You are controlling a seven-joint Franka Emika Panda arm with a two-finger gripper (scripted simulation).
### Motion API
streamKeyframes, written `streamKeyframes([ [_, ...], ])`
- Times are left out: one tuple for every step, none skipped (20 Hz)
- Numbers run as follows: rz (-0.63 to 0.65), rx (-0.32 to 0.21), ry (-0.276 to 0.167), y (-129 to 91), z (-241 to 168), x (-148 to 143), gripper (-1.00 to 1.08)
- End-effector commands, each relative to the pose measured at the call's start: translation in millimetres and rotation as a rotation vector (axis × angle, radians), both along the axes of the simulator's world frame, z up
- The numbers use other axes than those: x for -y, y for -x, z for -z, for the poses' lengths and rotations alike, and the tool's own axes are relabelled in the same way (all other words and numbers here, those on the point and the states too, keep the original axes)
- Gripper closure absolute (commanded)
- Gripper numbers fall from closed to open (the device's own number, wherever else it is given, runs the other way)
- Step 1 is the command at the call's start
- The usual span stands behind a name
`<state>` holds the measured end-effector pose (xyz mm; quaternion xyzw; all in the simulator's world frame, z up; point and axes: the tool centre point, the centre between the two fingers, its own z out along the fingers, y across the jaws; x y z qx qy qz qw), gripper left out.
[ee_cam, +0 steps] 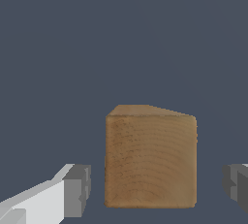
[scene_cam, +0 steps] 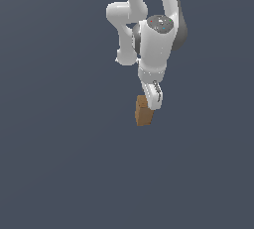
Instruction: Pick up the object and move it to a goal position.
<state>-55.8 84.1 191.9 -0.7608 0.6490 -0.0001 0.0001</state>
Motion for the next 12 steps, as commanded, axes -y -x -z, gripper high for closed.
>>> streamKeyframes([
  [0.001, 0.000, 0.000, 0.2, 4.0, 0.1, -0.92],
  [0.001, 0.000, 0.000, 0.3, 6.9, 0.0, -0.92],
  [0.001, 0.000, 0.000, 0.5, 10.4, 0.2, -0.92],
  [0.001, 0.000, 0.000, 0.6, 14.6, 0.0, -0.92],
  [0.001, 0.000, 0.000, 0.8, 19.4, 0.1, -0.92],
  [0.002, 0.000, 0.000, 1.0, 24.8, 0.1, -0.92],
  [0.002, 0.000, 0.000, 1.2, 30.0, 0.2, -0.92],
  [0.002, 0.000, 0.000, 1.4, 34.5, 0.0, -0.92],
  [0.003, 0.000, 0.000, 1.4, 38.4, 0.1, -0.92],
  [0.003, 0.000, 0.000, 1.4, 41.8, -0.1, -0.92],
  [0.003, 0.000, 0.000, 1.2, 44.5, 0.0, -0.92],
  [0.003, 0.000, 0.000, 1.0, 46.6, -0.1, -0.92],
])
